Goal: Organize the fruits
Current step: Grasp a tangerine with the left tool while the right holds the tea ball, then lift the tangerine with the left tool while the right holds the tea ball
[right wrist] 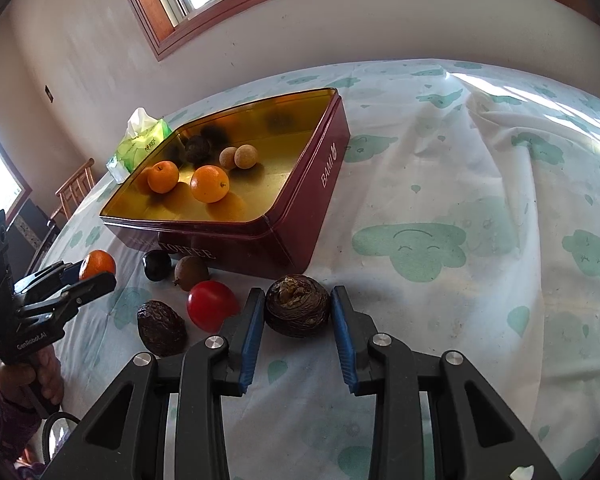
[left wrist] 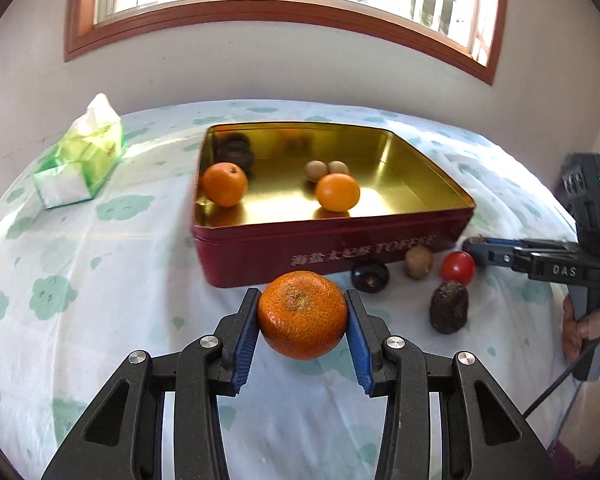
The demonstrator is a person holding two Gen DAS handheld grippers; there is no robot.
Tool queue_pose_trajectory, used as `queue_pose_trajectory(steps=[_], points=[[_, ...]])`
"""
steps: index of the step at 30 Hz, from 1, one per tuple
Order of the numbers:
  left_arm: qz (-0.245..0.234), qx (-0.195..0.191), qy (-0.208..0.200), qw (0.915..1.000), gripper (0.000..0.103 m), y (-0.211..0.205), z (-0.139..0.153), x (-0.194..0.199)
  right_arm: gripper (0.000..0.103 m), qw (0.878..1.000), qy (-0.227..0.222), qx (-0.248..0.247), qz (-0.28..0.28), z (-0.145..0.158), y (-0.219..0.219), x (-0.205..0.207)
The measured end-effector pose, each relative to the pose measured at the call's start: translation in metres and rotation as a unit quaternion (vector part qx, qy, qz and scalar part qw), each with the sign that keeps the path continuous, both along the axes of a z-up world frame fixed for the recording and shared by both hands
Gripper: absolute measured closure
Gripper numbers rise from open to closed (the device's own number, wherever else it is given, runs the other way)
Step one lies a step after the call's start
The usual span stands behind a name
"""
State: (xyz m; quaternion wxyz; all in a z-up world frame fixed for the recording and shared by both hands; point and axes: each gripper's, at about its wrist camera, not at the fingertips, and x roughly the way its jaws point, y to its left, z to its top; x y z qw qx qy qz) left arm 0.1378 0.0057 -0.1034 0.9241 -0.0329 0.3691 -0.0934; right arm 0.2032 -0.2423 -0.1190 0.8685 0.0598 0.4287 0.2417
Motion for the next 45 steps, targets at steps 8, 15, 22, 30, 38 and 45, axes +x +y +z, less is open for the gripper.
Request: queue_pose_trajectory(steps=[8,15,22,30,38,45], points=[[0.073,0.008,0.0,0.9973,0.061,0.013,-0.003,0.001,0.072,1.0,-0.004,-0.012,0.0,0.001,0.004,-0.001],[0.094,0.007,0.016,0.9954,0.061,0.018,-0.007,0.005,0.072,1.0,-0.004,-0.013,0.001,0.0,0.002,0.0],[0.109,0.016,0.011,0.9939,0.061,0.019,-0.006,0.002,0.072,0.999,-0.014,-0.044,0.001,0.001,0.01,-0.003],[0.114,0.025,0.011,0.9931,0.061,0.018,-0.006,0.001,0.072,0.999,-0.014,-0.047,0.001,0.002,0.011,-0.003],[0.123,0.027,0.01,0.992,0.061,0.019,-0.005,0.0,0.072,0.998,-0.019,-0.056,0.002,0.003,0.013,-0.003],[0.125,0.028,0.01,0.9917,0.061,0.019,-0.006,0.001,0.072,0.999,-0.015,-0.045,0.002,0.003,0.01,-0.003]])
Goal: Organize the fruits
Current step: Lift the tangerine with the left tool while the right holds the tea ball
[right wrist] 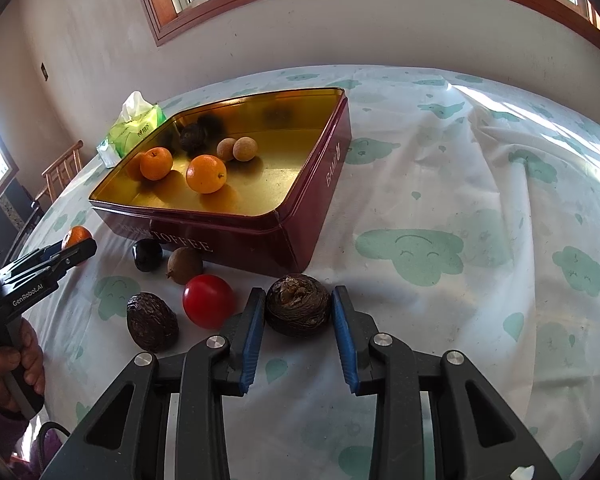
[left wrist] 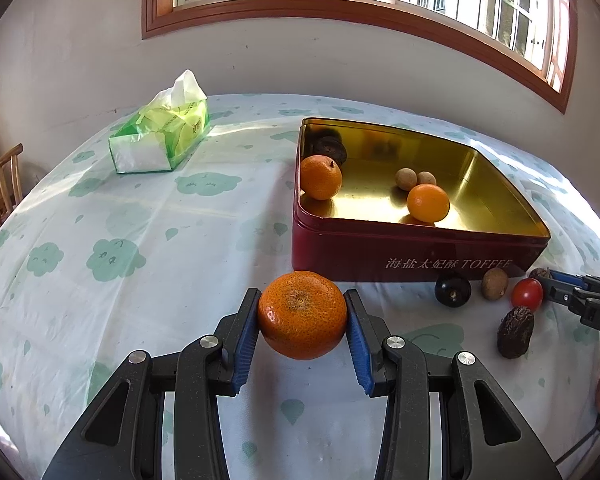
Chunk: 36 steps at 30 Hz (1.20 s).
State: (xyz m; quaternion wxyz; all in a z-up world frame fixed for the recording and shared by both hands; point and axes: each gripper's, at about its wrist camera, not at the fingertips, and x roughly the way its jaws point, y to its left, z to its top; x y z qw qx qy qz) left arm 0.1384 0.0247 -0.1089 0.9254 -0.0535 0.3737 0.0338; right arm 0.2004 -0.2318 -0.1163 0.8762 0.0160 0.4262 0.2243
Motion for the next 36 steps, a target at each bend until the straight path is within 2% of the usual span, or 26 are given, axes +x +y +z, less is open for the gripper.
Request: queue_pose_trajectory(steps=[21,30,36], points=[[0.01,0.01,-0.001,0.9999,0.061,0.0,0.001,-0.001,0.072,1.0,-0.003,-0.011,0.0,-0.001,0.003,0.0],[0.013,0.012,-0.003,0.9998,0.061,0.0,0.001,-0.002,0.073,0.999,-0.011,-0.033,-0.005,0.0,0.009,-0.005],[0.016,0.014,-0.01,0.9997,0.061,0.0,0.003,-0.005,0.073,1.0,-0.017,0.013,-0.021,0.007,0.003,-0.037]])
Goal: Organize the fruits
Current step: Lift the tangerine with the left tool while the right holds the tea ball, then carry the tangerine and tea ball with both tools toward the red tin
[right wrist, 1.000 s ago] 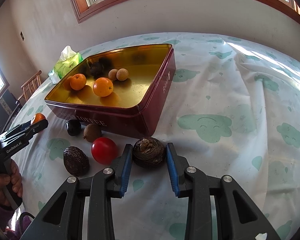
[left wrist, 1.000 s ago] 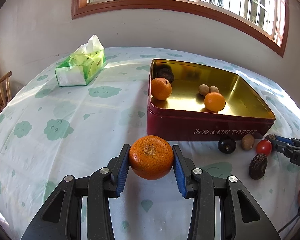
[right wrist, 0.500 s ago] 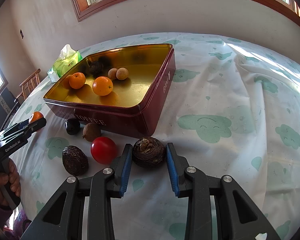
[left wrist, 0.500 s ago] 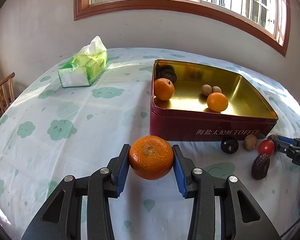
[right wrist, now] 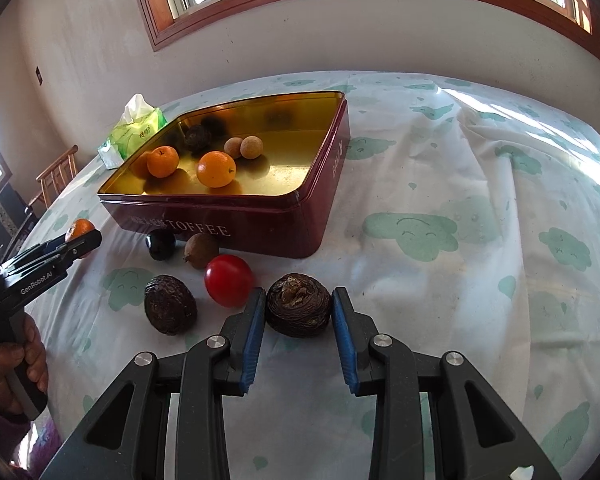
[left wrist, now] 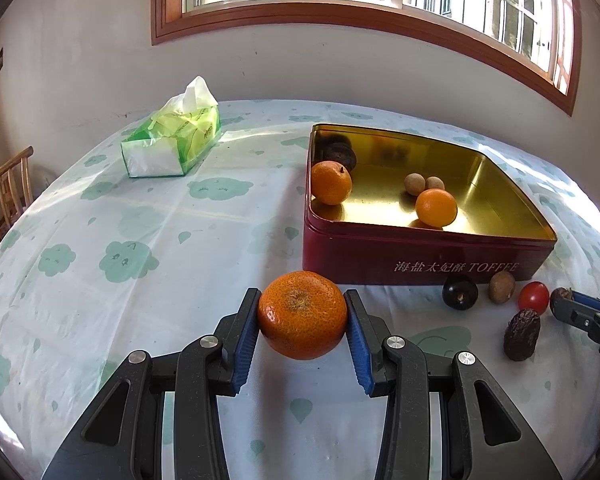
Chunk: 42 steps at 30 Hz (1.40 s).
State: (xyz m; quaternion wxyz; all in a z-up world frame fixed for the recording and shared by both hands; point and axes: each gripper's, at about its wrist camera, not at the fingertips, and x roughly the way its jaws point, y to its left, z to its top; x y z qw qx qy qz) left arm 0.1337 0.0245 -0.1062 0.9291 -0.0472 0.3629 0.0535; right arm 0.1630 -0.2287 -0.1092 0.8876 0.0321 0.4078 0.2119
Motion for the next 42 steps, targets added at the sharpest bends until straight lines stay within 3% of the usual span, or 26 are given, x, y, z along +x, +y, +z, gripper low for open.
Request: queue_pose_trajectory(steps=[7,20,42], points=[[0.011,0.016,-0.037,0.9991,0.061,-0.002,0.011,-0.012,0.073,0.997,-0.037,0.063,0.026,0.033,0.007,-0.051],[0.005,0.044,-0.084,0.9954,0.061,-0.015,0.055,-0.042,0.073,0.987,-0.109,0.093,0.074,0.098,0.035,-0.087],[0.002,0.053,-0.112,0.9923,0.06,-0.026,0.08,-0.061,0.072,0.981,-0.136,0.109,0.084,0.117,0.042,-0.101]])
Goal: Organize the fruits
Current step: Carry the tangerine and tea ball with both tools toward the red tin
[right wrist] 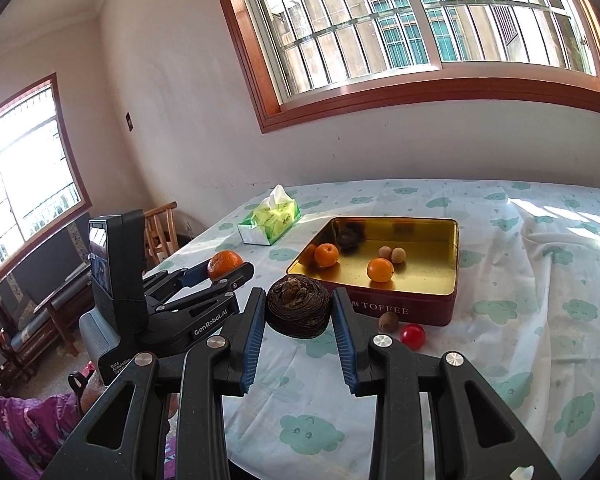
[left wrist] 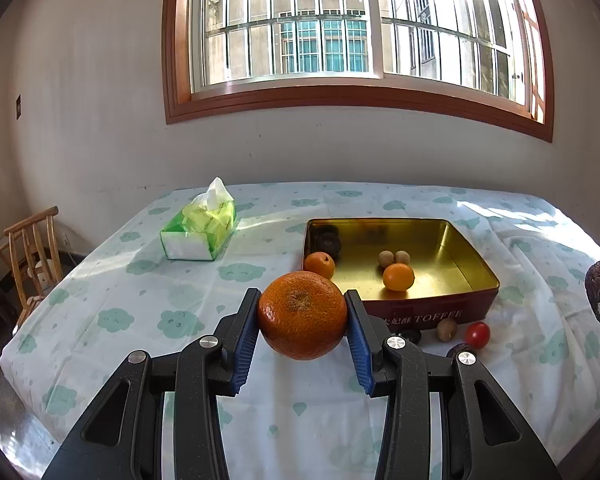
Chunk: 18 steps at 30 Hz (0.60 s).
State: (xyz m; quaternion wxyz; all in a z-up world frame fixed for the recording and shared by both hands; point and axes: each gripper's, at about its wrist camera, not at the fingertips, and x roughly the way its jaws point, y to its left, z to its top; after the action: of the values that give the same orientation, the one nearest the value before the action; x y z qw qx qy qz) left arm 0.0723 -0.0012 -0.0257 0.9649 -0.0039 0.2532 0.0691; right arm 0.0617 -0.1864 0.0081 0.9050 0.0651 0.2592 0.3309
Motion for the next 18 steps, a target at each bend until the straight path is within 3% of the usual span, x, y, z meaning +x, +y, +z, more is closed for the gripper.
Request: queue_pose_trajectory(steps=[18], points=[[0.001,0.0,-0.002,1.0,0.06,0.0016,0.0057,-0.0021,0.072,1.0,-0.002,0.001,0.004,0.0014,0.0043,-0.0019]])
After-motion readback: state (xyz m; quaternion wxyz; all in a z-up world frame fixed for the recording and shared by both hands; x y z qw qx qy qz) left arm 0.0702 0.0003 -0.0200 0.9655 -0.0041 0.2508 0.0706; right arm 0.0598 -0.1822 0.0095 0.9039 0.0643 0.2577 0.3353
